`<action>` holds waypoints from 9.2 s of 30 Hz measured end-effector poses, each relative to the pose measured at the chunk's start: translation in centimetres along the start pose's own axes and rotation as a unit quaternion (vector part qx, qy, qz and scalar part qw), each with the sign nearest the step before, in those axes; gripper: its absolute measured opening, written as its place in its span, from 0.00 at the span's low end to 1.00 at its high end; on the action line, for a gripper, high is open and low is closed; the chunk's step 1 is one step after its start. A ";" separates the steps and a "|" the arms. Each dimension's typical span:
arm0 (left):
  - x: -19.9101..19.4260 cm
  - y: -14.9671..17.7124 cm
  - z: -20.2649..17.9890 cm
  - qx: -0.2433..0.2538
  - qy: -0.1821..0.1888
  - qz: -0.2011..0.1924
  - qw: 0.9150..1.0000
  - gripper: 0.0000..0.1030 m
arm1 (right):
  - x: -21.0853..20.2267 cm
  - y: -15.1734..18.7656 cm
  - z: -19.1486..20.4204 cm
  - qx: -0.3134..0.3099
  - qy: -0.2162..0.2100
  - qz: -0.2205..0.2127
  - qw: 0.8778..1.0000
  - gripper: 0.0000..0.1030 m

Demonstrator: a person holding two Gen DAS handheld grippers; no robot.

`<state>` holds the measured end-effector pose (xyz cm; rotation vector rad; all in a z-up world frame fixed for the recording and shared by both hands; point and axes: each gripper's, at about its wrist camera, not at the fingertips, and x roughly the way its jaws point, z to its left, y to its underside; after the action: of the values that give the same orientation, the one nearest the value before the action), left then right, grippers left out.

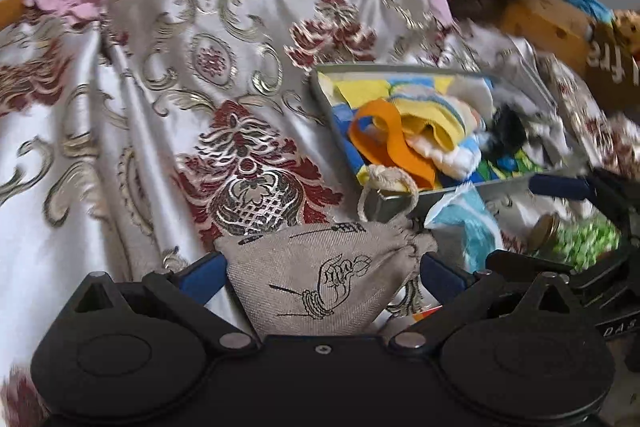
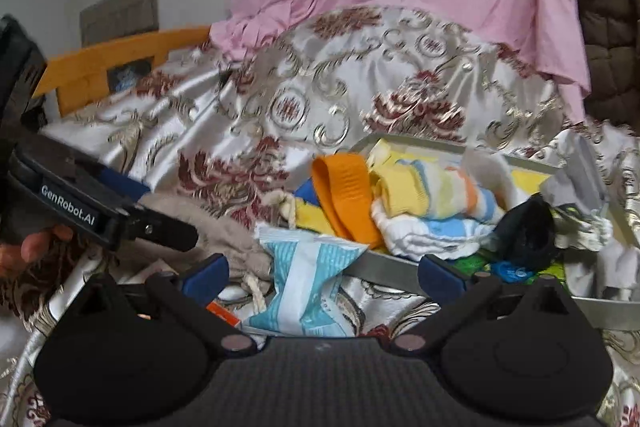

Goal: Organize soft objects

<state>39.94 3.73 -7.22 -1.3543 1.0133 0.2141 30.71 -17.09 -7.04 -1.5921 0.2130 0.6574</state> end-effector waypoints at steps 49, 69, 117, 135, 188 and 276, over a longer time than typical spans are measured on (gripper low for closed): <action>-3.7 -1.9 -4.3 -0.127 -0.005 -0.066 0.990 0.06 | -1.1 -3.5 -5.0 0.083 -0.020 -0.009 0.996 0.34; 10.2 -14.0 -7.8 -0.217 -0.003 -0.134 0.967 0.07 | 8.5 -10.6 -17.8 0.108 0.040 0.046 0.992 0.34; 10.6 -12.2 -8.8 -0.226 -0.030 -0.095 0.969 0.67 | 7.0 -9.7 -18.8 0.110 0.067 0.061 0.990 0.85; 6.1 -11.1 -9.7 -0.218 -0.085 -0.128 0.964 0.99 | 2.2 -9.5 -19.3 0.129 0.116 0.010 0.985 0.99; -15.6 5.8 -17.6 -0.152 -0.162 -0.202 0.954 0.99 | -20.6 0.3 -7.3 0.152 0.170 -0.074 0.971 1.00; -22.1 18.3 -22.9 -0.156 -0.274 -0.107 0.943 0.99 | -28.1 11.0 2.9 0.124 0.175 -0.013 0.977 1.00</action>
<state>4.10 -2.33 -1.95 -1.5574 0.3681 0.5710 1.40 -22.76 -1.64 -1.4556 0.5136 0.3101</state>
